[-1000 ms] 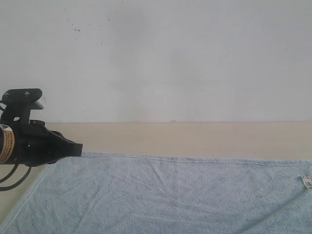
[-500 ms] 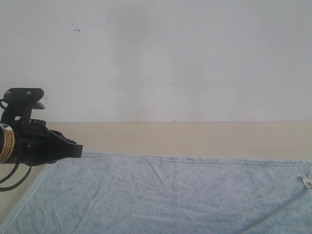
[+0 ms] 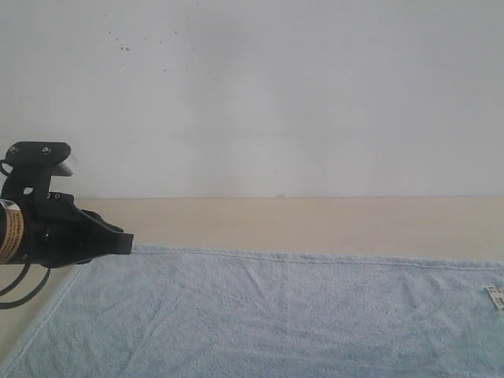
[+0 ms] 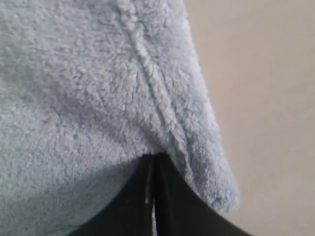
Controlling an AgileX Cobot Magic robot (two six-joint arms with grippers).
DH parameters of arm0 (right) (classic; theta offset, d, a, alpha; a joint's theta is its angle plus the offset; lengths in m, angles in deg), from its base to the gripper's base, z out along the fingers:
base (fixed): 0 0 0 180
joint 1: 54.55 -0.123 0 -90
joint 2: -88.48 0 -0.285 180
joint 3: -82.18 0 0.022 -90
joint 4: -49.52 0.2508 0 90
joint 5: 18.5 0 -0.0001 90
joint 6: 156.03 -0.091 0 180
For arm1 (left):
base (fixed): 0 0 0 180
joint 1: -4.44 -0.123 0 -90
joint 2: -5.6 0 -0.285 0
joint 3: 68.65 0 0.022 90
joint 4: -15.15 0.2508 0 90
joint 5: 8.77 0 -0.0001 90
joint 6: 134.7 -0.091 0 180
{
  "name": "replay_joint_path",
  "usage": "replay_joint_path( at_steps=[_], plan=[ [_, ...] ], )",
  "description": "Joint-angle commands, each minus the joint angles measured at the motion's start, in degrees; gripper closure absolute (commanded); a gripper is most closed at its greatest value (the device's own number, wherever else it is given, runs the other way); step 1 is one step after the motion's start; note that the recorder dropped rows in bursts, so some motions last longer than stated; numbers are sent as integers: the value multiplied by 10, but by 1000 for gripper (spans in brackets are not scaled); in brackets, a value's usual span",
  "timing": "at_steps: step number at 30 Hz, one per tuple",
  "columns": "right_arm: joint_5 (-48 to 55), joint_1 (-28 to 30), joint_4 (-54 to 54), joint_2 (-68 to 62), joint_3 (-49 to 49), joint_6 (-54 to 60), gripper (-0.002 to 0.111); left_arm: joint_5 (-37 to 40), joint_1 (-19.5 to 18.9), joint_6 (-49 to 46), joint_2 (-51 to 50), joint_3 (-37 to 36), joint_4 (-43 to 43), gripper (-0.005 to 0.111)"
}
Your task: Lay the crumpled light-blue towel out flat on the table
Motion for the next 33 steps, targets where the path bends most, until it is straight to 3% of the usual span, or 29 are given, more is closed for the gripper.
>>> replay_joint_path(
  at_steps=[1, 8, 11, 14, 18, 26, 30, 33],
  plan=[
    [77, 2, -112, 9, 8, -73, 109, -2, -1, -3, 0, 4, 3, 103],
    [-24, 2, -76, 139, -19, -41, 109, -2, -1, -13, 0, 5, 3, 103],
    [-91, 2, 39, 198, -23, 27, 109, -2, -1, -17, 6, 15, 2, 103],
    [-121, -19, 219, 244, -23, 184, 109, -4, -1, -16, 34, 19, -8, 103],
    [-146, -114, 401, 292, -23, 388, 109, 16, -1, -15, 122, 8, -50, 103],
    [-199, -377, 415, 391, -21, 553, 109, 287, -1, -15, 424, -148, -62, 103],
    [-216, -434, 415, 438, -21, 515, 109, 258, -1, -18, 587, -227, -64, 103],
    [-295, -457, 415, 512, -10, 459, 109, 205, -1, -31, 714, -269, -62, 103]
  ],
)
